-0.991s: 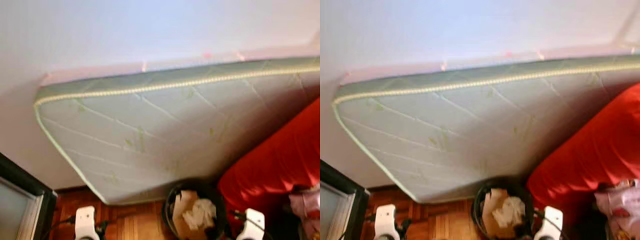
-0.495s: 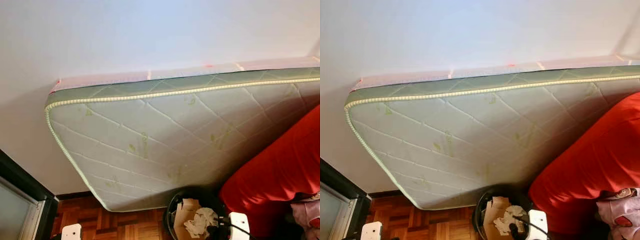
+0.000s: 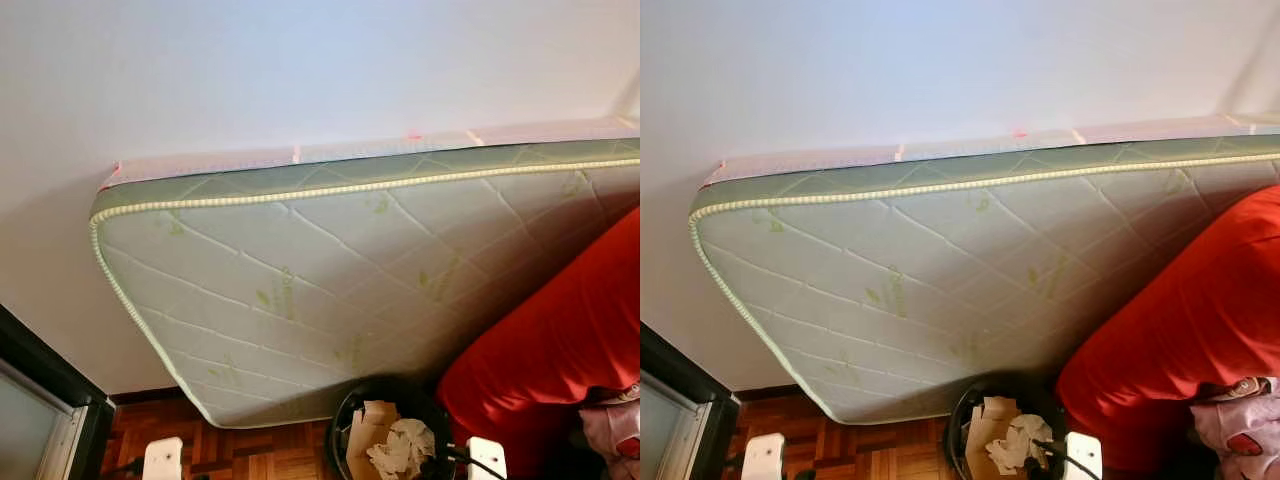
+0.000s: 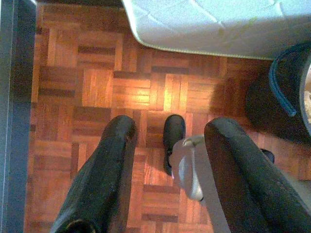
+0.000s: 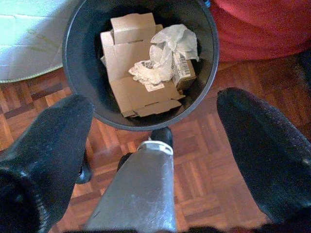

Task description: Clean up the room

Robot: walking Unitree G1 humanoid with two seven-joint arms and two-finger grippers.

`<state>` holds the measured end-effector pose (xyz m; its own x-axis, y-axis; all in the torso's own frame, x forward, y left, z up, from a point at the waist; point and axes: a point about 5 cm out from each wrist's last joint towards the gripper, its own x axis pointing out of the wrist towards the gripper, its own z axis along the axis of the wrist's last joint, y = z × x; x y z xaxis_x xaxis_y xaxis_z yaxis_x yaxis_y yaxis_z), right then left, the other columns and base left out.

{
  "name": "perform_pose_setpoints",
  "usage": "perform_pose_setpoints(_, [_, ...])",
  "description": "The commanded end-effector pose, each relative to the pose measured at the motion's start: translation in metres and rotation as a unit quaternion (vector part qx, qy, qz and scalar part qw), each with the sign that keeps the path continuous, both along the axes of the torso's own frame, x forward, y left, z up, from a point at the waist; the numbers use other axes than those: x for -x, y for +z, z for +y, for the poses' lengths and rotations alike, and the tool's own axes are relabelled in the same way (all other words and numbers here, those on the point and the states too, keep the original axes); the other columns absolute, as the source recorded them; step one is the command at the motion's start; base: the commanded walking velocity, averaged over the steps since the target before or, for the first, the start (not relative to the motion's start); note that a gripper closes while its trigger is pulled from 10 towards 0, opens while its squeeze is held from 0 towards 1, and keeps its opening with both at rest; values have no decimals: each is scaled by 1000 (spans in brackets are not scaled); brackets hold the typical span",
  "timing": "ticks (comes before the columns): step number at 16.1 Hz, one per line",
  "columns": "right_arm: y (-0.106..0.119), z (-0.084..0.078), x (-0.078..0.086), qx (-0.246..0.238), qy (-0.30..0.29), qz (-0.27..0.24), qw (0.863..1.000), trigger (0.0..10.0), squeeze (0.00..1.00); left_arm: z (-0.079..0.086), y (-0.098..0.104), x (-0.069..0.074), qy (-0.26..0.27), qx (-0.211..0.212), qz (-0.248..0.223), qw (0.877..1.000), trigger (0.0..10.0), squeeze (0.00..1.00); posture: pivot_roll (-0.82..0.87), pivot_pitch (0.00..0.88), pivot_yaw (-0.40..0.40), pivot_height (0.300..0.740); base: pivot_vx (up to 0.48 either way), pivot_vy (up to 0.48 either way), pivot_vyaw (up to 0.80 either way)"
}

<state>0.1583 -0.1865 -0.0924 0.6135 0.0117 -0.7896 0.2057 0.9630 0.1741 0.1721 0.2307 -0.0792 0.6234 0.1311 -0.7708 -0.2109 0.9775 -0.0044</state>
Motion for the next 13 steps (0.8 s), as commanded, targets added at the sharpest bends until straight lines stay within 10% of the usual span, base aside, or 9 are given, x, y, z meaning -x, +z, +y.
perform_pose_setpoints(1, [-1,-1,3,0,-8,2,1000,10000,0,-1,-1,0,-2,-2,13,1000,10000,0,70,17,-13,740,0,0,0])
perform_pose_setpoints(13, [-2,-2,6,-3,-5,7,1000,10000,0,-7,0,-5,-4,2,10,1000,10000,0,75,12,-22,740,-142,0,0])
